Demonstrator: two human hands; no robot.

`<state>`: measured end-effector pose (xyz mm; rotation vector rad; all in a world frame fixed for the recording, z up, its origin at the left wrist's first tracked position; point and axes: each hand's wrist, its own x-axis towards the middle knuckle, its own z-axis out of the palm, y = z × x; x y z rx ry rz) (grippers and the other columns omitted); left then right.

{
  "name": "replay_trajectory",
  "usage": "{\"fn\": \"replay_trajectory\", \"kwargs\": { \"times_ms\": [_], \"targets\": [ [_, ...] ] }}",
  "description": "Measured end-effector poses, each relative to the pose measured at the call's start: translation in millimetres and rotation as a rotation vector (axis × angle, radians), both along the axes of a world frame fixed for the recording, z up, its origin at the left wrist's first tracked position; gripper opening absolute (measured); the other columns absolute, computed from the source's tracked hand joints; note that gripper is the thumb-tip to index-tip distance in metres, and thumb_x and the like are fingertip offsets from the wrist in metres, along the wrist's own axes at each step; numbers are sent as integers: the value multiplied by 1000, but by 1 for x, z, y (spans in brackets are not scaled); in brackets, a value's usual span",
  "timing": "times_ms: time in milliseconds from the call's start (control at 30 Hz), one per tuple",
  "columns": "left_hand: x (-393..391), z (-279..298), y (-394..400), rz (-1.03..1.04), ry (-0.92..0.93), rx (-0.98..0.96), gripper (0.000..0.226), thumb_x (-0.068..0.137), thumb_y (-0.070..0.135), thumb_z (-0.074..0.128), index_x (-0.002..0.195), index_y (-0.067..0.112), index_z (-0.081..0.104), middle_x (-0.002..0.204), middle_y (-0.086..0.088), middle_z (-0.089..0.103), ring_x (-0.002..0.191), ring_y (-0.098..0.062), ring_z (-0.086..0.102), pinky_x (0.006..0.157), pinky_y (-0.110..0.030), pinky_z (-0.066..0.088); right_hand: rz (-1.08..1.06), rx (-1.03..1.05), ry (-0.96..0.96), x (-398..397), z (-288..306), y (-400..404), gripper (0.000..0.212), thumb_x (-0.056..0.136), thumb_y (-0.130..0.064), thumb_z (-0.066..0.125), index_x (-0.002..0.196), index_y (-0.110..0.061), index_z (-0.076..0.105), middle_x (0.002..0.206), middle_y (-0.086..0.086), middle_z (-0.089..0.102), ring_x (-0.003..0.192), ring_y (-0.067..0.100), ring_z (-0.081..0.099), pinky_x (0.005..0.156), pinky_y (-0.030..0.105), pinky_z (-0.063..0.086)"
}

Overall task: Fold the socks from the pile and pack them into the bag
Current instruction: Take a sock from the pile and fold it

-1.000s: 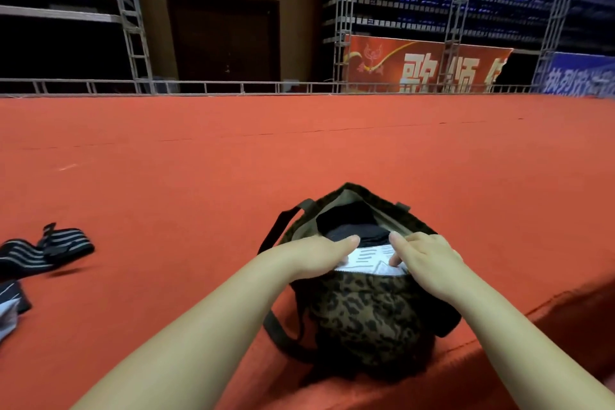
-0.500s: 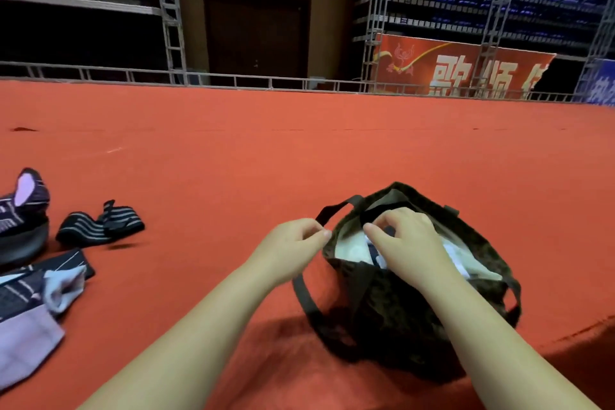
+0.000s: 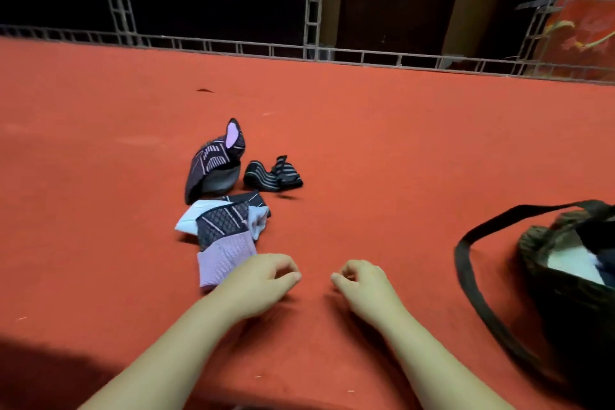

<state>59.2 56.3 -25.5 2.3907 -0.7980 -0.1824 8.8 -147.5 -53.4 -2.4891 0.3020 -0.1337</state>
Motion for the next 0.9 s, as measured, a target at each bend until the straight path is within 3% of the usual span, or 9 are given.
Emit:
{"fn": "replay_trajectory", "kwargs": {
  "times_ms": [100, 200, 333, 467, 567, 633, 733, 800, 900],
  "targets": [
    [-4, -5, 30, 108, -117, -94, 14, 83, 42, 50, 80, 33, 60, 83, 16, 62, 85, -5, 57, 84, -32, 46, 42, -17, -18, 12, -13, 31, 19, 86, -44, 55, 74, -29, 56, 93, -7, 65, 100, 18, 56, 86, 32, 42],
    [4, -15, 54, 414, -441, -192, 38, 74, 49, 47, 96, 24, 66, 104, 10, 63, 101, -16, 55, 86, -32, 41, 19, -90, -88, 17, -20, 43, 14, 86, -48, 54, 79, -36, 54, 100, -11, 63, 104, 13, 52, 89, 31, 37],
    [31, -37, 76, 664, -74, -171, 63, 75, 53, 62, 128, 21, 50, 136, -3, 48, 127, -25, 42, 105, -39, 33, 30, 21, -112, 20, -24, 40, 15, 87, -46, 55, 79, -33, 56, 94, -14, 62, 100, 10, 52, 92, 33, 38],
    [35, -51, 56, 538, -20, -134, 63, 66, 56, 67, 115, 19, 55, 117, 0, 53, 112, -21, 51, 89, -31, 39, -7, 237, -182, 23, -30, 35, 14, 88, -42, 58, 80, -30, 59, 86, -14, 64, 88, 6, 58, 85, 33, 44],
    [36, -47, 25, 318, 89, -254, 55, 67, 48, 72, 114, 23, 57, 115, 9, 54, 107, -6, 51, 86, -18, 35, -39, 457, -285, 30, -27, 28, 3, 91, -29, 59, 93, -29, 57, 96, -12, 63, 91, 4, 58, 81, 20, 42],
    [37, -43, 2, 109, 165, -282, 49, 54, 58, 63, 97, 35, 58, 108, 15, 59, 97, 4, 54, 84, -13, 38, -74, 608, -324, 36, -24, 21, 13, 91, -27, 61, 101, -28, 54, 104, -8, 62, 97, 8, 59, 84, 16, 44],
    [45, -45, -34, -113, 212, -236, 35, 54, 53, 65, 82, 34, 58, 106, 14, 63, 95, 4, 58, 85, -19, 45, -215, 839, -322, 47, -19, 0, 49, 73, -48, 66, 115, -30, 47, 109, -6, 60, 103, 19, 62, 91, 42, 52],
    [57, -46, -51, -164, 250, -263, 26, 60, 41, 72, 80, 32, 59, 103, 13, 66, 89, 3, 60, 81, -19, 47, -299, 899, -257, 57, -17, -19, 61, 71, -48, 72, 122, -30, 43, 104, -2, 60, 92, 20, 63, 87, 41, 51],
    [82, -43, -71, -125, 288, -352, 20, 66, 26, 74, 69, 27, 54, 74, 13, 61, 64, 1, 53, 63, -19, 44, -245, 1008, -148, 69, -11, -37, 27, 85, -22, 68, 107, -12, 57, 87, 7, 64, 69, 18, 57, 64, 30, 48]
  ]
}}
